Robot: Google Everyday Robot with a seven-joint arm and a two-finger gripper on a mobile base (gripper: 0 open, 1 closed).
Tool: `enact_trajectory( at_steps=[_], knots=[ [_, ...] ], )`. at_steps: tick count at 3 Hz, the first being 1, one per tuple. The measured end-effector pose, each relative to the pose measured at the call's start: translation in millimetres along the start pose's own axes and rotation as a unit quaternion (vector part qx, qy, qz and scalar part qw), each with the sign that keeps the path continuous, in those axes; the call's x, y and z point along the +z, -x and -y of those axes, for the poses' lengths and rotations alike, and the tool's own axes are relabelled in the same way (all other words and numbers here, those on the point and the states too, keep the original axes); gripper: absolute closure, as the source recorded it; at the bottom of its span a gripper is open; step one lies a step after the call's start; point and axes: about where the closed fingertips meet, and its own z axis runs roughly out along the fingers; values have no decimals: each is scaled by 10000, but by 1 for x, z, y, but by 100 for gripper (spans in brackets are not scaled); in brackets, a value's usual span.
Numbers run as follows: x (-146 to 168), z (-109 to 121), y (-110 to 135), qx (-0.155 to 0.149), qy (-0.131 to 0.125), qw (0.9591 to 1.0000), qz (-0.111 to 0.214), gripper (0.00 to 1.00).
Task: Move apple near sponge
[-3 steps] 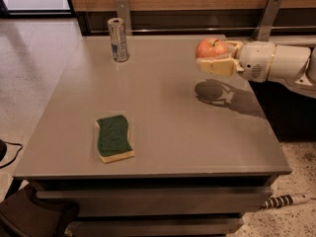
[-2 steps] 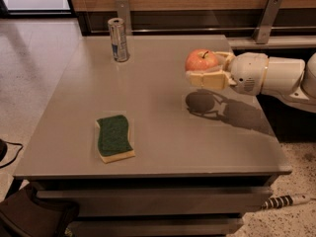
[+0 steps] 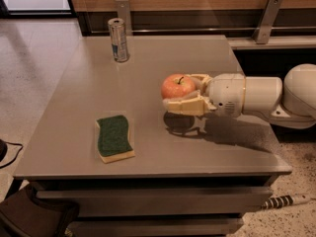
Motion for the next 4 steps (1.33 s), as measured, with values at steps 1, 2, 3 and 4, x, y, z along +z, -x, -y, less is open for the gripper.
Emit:
enact_trajectory(
  at_steps=[1,2,3,4],
  knots=[
    [14,-22,-14,-1,327,9995,-32,100],
    [24,-39,-34,6,412,9989,-204,100],
    [32,-51,-54,11,458,9982,-390,100],
    [34,-53,-54,10,483,9980,-399,83]
  ],
)
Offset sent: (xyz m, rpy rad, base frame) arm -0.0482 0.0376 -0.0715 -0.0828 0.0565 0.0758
